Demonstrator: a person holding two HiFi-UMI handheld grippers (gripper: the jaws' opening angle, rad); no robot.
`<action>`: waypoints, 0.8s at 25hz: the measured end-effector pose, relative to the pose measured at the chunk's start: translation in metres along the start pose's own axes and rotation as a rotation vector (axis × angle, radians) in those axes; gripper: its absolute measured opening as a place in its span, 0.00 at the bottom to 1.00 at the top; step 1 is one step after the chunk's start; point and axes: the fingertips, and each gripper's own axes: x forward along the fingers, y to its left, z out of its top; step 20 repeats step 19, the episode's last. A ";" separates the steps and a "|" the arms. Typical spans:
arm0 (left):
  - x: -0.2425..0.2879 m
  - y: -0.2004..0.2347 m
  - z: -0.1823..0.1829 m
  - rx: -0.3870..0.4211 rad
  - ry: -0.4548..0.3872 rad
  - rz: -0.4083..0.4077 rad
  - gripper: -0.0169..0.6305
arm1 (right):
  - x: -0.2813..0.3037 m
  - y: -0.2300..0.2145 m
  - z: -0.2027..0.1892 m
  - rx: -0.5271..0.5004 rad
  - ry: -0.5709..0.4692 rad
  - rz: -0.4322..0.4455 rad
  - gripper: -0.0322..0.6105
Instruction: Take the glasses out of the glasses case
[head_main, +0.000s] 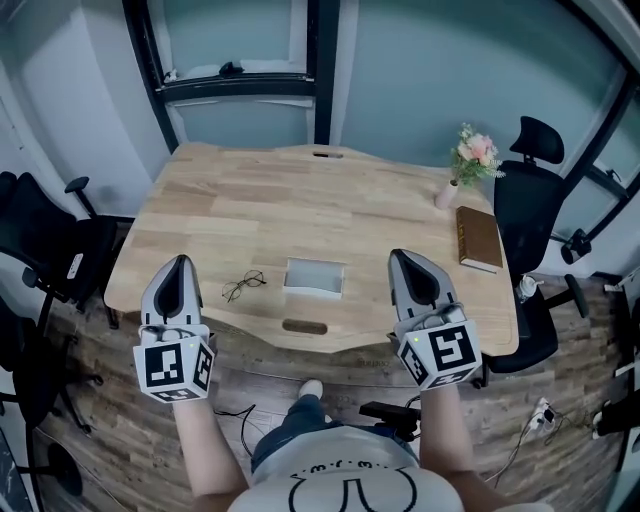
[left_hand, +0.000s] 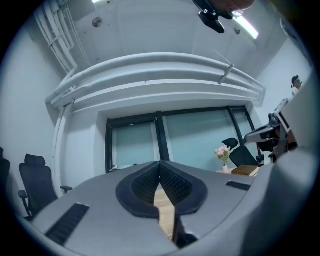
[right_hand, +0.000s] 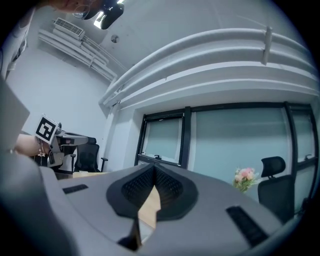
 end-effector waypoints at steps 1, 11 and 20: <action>-0.003 -0.002 0.004 0.003 -0.009 0.001 0.05 | -0.004 0.002 0.002 -0.010 -0.004 0.001 0.06; -0.022 -0.014 0.026 0.039 -0.038 0.000 0.05 | -0.031 0.002 0.013 -0.017 -0.029 -0.026 0.06; -0.035 -0.020 0.033 0.075 -0.039 -0.016 0.05 | -0.048 -0.006 0.021 -0.035 -0.038 -0.043 0.06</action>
